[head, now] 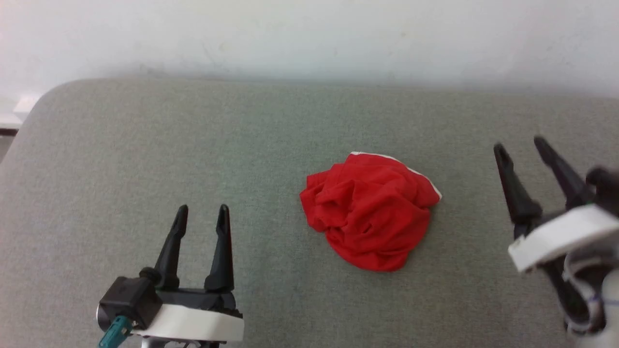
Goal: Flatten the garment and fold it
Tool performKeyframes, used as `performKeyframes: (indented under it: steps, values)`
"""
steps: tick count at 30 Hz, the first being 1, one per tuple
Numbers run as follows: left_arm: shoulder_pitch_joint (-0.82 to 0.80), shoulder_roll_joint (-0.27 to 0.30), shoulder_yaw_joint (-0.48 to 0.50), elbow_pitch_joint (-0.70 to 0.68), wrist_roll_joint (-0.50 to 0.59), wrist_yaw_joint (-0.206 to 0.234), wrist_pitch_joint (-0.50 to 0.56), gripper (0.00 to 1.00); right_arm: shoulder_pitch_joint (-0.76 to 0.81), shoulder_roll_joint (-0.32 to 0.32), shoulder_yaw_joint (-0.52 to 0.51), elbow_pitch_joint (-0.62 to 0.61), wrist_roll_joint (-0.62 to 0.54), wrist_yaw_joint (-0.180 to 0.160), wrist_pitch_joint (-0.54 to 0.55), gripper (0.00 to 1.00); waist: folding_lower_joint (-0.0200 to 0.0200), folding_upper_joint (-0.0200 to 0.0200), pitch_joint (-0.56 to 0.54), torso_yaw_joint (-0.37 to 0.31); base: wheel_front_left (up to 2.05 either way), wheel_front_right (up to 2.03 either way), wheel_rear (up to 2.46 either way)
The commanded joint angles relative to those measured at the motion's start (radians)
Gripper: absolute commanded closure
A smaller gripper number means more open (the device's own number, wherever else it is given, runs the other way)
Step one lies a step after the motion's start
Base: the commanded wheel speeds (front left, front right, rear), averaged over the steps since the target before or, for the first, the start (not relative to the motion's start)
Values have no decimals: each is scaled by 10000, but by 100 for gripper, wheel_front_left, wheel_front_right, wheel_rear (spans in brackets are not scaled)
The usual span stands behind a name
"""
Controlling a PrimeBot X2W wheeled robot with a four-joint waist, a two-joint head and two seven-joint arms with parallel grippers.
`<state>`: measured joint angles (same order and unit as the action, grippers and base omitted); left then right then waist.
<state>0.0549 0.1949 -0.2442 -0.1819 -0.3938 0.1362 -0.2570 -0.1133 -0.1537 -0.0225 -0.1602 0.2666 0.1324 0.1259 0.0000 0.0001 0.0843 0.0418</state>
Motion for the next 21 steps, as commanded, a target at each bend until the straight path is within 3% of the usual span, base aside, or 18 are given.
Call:
performKeyframes:
  steps: [1, 5, 11, 21]
  values:
    - [-187, -88, 42, 50, 119, -107, -46, 0, -442, -243, 120, -10, 222, -17, 342, 0, 0, -1, 356, 291, 0, 0, 0]
    - [-453, -441, 25, 208, 213, -381, -46, 0, -1974, -1393, 1038, 349, 860, -17, 1964, 0, 0, -1, 944, 656, 0, 0, 0]
    - [-1003, -963, 15, 445, 297, -836, -46, 0, -4155, -2532, 2277, 1580, 1845, -17, 3968, 0, 0, -1, 1846, 1376, 0, 0, 0]
    - [-1808, -1423, -183, 849, 200, -1350, -47, 0, -5919, -3301, 3522, 3429, 2597, -17, 6821, 0, 0, -1, 3186, 2678, 0, 0, 0]
